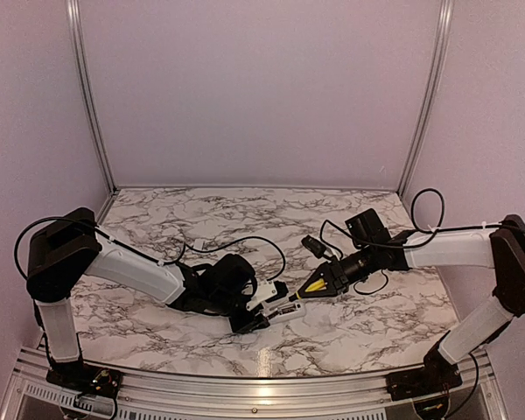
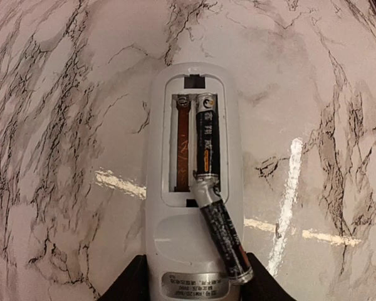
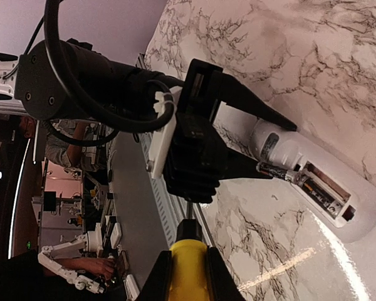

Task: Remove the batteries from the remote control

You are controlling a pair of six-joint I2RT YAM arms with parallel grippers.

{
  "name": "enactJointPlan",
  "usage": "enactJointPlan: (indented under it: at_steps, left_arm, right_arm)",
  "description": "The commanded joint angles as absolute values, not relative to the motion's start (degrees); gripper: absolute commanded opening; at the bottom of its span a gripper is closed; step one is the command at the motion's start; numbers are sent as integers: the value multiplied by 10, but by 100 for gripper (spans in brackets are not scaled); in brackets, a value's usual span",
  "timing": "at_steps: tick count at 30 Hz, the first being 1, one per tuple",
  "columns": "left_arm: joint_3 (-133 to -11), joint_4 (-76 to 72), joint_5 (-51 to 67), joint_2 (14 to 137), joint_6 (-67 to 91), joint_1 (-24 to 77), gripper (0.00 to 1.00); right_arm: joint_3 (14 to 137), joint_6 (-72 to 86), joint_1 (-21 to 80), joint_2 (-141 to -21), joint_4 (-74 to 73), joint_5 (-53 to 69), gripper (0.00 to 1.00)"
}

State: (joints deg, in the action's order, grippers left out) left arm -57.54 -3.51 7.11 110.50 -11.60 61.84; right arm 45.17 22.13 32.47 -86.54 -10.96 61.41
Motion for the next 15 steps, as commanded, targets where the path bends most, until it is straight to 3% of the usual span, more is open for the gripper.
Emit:
enactJointPlan:
  at_steps: [1,15]
  left_arm:
    - [-562,-3,65,1149,-124,622,26]
    - [-559,-5,64,1149,-117,623,26]
  right_arm:
    - [467,202,323,-864,-114,645,0]
    - [472,184,324,-863,-151,610,0]
